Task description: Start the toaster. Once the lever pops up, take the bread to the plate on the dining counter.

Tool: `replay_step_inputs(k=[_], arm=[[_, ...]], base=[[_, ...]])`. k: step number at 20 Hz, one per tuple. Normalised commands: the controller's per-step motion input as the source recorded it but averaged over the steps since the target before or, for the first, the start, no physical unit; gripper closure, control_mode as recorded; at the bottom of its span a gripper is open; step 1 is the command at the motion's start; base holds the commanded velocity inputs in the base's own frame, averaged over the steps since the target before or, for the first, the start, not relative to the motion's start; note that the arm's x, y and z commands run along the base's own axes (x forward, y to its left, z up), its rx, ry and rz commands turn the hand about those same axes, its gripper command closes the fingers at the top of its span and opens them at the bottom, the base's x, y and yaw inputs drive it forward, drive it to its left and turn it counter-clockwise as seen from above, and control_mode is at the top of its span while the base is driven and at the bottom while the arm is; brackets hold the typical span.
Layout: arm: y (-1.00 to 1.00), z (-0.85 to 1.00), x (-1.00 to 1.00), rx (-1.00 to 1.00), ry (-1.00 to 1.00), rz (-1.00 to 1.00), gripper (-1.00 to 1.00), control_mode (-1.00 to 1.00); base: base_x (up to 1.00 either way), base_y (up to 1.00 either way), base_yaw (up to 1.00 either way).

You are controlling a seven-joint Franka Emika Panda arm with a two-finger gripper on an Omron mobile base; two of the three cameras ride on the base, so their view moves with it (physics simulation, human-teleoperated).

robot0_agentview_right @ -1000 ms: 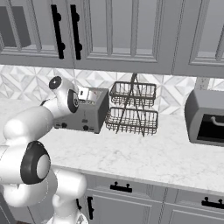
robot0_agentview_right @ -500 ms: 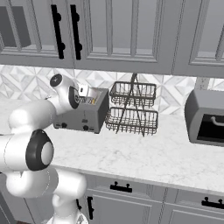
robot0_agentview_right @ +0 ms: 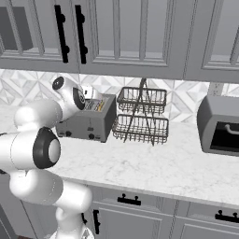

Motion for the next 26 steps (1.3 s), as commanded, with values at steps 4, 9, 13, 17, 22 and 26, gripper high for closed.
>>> replay_step_inputs(k=[4,9,13,17,22,26], arm=[[0.01,-0.04,0.16,-0.03,0.00,0.00,1.00,-1.00],[0.00,-0.18,0.05,0.00,0.00,0.00,1.00,-1.00],[0.00,-0.29,0.00,0.00,-0.07,0.00,1.00,-1.00],[0.00,-0.09,0.00,0.00,-0.09,0.00,1.00,-1.00],[0.00,0.00,0.02,0.00,-0.04,0.00,-1.00,-1.00],[-0.03,0.00,0.00,0.00,0.00,0.00,-1.00,-1.00]], base=[[0.00,0.00,0.00],[0.00,0.00,0.00],[0.00,0.00,0.00],[0.00,0.00,0.00],[0.00,0.00,0.00],[0.00,0.00,0.00]])
